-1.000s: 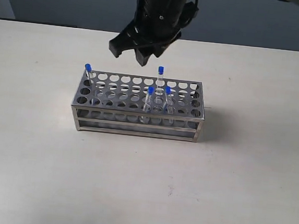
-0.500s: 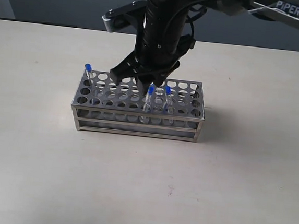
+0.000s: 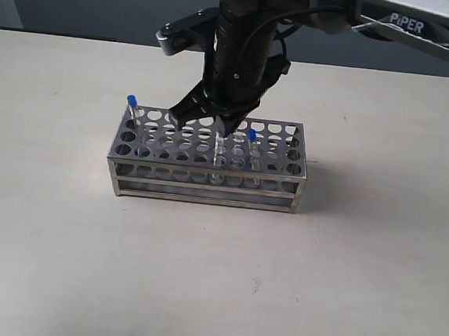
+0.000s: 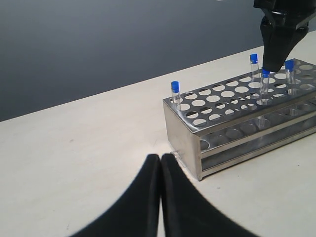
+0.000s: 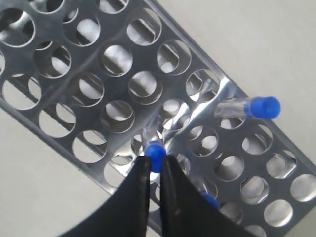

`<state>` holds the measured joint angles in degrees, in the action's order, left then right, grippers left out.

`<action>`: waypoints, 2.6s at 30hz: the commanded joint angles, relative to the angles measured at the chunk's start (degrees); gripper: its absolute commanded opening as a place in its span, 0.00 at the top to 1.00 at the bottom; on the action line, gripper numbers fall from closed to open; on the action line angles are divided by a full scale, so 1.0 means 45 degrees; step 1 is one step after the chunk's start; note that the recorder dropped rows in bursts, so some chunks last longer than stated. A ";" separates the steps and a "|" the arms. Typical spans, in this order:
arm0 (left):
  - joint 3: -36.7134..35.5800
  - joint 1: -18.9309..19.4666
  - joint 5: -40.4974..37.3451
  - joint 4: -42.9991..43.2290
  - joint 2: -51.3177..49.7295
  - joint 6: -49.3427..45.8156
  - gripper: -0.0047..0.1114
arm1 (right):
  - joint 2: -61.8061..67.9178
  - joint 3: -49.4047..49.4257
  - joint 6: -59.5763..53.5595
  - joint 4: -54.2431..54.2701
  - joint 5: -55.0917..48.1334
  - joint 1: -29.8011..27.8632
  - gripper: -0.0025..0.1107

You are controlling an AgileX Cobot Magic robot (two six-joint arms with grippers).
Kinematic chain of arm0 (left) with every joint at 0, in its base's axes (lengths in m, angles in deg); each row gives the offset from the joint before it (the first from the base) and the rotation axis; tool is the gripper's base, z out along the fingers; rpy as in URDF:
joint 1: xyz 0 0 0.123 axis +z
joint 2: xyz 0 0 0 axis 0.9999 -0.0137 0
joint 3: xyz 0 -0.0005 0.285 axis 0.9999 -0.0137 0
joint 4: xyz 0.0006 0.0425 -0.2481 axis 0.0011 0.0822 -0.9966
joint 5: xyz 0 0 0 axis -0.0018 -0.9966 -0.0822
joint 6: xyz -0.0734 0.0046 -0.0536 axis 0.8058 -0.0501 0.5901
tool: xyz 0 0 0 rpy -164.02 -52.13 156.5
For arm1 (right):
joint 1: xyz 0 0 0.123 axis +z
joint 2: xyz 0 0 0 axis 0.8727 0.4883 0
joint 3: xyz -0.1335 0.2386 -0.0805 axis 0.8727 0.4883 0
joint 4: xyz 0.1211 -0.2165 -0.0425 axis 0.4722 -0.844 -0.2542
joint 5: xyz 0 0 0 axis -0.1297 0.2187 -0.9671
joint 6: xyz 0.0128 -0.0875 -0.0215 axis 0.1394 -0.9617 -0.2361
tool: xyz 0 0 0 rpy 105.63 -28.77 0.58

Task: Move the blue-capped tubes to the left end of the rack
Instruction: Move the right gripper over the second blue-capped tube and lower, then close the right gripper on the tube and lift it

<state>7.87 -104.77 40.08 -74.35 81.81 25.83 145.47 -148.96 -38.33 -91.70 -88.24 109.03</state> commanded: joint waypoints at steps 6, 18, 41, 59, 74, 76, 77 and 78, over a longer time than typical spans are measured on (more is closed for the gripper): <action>0.0068 -0.0140 0.0083 0.0000 0.0066 0.0059 0.95 | -0.0249 0.0228 -0.0240 0.0232 -0.0077 -0.0048 0.70; 0.0068 -0.0140 0.0083 0.0000 0.0066 0.0059 0.95 | 0.0018 0.0228 -0.0270 0.0236 0.0779 -0.0048 0.66; 0.0068 -0.0140 0.0083 0.0000 0.0066 0.0059 0.95 | 0.0048 0.0228 0.0030 -0.0896 0.0484 -0.0065 0.66; 0.0068 -0.0140 0.0083 0.0000 0.0066 0.0059 0.95 | 0.0048 0.0228 0.0030 -0.0136 0.0684 -0.0065 0.73; 0.0068 -0.0140 0.0083 0.0000 0.0066 0.0059 0.95 | 0.0828 0.0228 0.0036 -0.0187 0.0508 -0.0065 0.72; 0.0068 -0.0140 0.0083 0.0000 0.0066 0.0059 0.95 | 0.0856 0.0228 0.0062 -0.0187 0.0593 -0.0065 0.73; 0.0068 -0.0140 0.0083 0.0000 0.0066 0.0059 0.95 | 0.0856 0.0228 0.0062 -0.0187 0.0621 -0.0065 0.74; 0.0068 -0.0140 0.0083 0.0000 0.0066 0.0059 0.95 | 0.0828 0.0228 0.0062 -0.0187 0.0621 -0.0065 0.78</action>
<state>7.87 -104.77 40.08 -74.35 81.81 25.83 148.80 -148.02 -38.14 -92.14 -85.75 109.03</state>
